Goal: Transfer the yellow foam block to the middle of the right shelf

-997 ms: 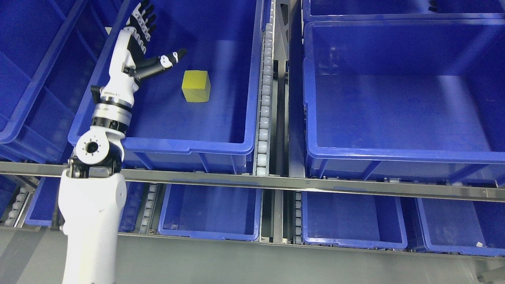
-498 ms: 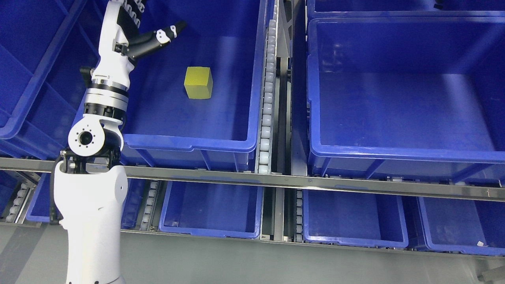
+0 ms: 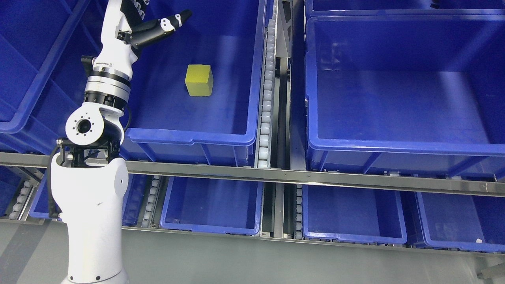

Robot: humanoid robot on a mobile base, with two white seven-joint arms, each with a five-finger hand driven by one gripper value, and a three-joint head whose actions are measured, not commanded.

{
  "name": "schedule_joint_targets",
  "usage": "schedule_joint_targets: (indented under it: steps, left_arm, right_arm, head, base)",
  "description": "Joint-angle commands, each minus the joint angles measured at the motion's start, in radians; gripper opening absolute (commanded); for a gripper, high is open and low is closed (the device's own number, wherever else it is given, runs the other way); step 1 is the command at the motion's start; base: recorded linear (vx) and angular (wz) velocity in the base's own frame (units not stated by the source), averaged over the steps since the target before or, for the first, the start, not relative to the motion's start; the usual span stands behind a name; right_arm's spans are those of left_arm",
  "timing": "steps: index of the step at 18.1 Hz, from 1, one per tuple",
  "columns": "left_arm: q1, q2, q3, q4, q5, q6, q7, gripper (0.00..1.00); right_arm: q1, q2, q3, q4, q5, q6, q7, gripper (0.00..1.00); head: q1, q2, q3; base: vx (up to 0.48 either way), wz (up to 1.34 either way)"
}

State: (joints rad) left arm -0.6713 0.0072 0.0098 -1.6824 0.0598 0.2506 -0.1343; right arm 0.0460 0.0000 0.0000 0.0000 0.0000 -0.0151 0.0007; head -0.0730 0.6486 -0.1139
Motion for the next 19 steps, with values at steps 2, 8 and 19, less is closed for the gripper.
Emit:
schedule_joint_targets:
  steps: [2, 8, 19]
  left_arm:
    - [-0.007, 0.010, 0.016, -0.036, 0.000, 0.035, -0.001, 1.00]
    - [-0.005, 0.010, 0.052, -0.036, 0.000, 0.033, -0.007, 1.00]
    - [-0.001, 0.010, 0.055, -0.036, 0.000, 0.033, -0.007, 1.00]
  right_arm:
    - [0.000, -0.017, -0.006, -0.017, 0.003, 0.000, -0.001, 1.00]
    - [0.000, -0.017, -0.006, -0.017, 0.003, 0.000, -0.001, 1.00]
    - [0.000, -0.017, -0.006, -0.017, 0.003, 0.000, -0.001, 1.00]
  head:
    - [0.0000, 0.000, 0.000]
    - [0.0000, 0.000, 0.000]
    - [0.0000, 0.000, 0.000]
  base:
    - [-0.062, 0.03]
    - [-0.017, -0.01]
    - [0.004, -0.02]
